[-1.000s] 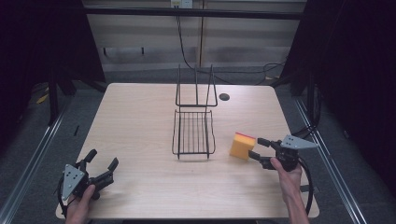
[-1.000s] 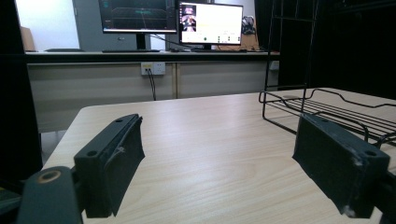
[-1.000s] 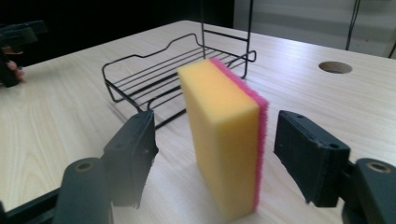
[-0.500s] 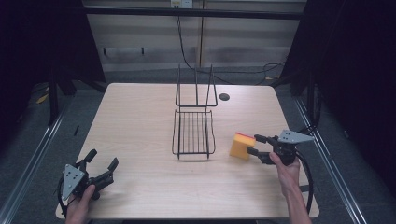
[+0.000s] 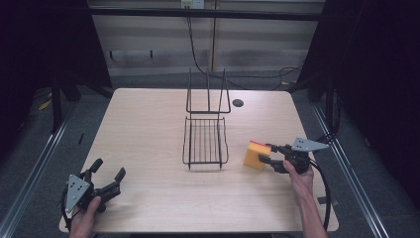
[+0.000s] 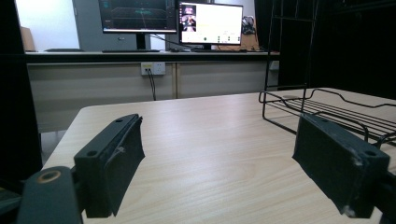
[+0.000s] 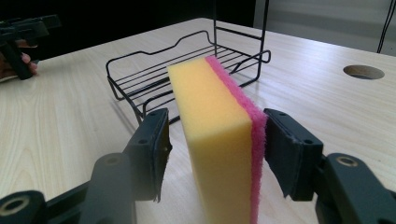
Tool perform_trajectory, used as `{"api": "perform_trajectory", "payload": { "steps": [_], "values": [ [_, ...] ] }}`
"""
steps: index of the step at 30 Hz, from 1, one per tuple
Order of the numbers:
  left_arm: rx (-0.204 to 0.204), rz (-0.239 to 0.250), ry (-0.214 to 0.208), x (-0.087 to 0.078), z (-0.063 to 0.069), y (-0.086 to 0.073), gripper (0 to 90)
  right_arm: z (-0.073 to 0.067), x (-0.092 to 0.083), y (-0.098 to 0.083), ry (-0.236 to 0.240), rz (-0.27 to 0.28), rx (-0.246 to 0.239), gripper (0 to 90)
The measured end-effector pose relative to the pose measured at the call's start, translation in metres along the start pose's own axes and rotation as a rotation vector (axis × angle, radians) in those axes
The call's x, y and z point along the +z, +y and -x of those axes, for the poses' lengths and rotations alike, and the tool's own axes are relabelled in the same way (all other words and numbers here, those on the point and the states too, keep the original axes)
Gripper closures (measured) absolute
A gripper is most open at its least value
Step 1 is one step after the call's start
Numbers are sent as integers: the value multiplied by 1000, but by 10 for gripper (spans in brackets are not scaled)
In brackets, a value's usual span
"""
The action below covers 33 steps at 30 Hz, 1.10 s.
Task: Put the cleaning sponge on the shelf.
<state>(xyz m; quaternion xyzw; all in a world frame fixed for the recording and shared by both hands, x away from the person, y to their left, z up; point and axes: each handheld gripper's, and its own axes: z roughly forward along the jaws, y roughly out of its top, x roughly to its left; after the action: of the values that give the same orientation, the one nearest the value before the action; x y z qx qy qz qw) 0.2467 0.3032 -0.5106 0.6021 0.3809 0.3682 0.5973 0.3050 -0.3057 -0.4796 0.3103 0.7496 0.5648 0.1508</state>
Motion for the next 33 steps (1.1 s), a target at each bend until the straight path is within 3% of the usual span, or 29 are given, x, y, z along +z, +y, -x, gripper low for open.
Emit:
{"api": "perform_trajectory", "payload": {
  "steps": [15,33],
  "values": [
    [0,0,0,0,0,0,156,1,9,-4,22,40,-12,571],
    [0,0,0,0,0,0,156,-4,4,3,22,79,-24,597]
  ]
}}
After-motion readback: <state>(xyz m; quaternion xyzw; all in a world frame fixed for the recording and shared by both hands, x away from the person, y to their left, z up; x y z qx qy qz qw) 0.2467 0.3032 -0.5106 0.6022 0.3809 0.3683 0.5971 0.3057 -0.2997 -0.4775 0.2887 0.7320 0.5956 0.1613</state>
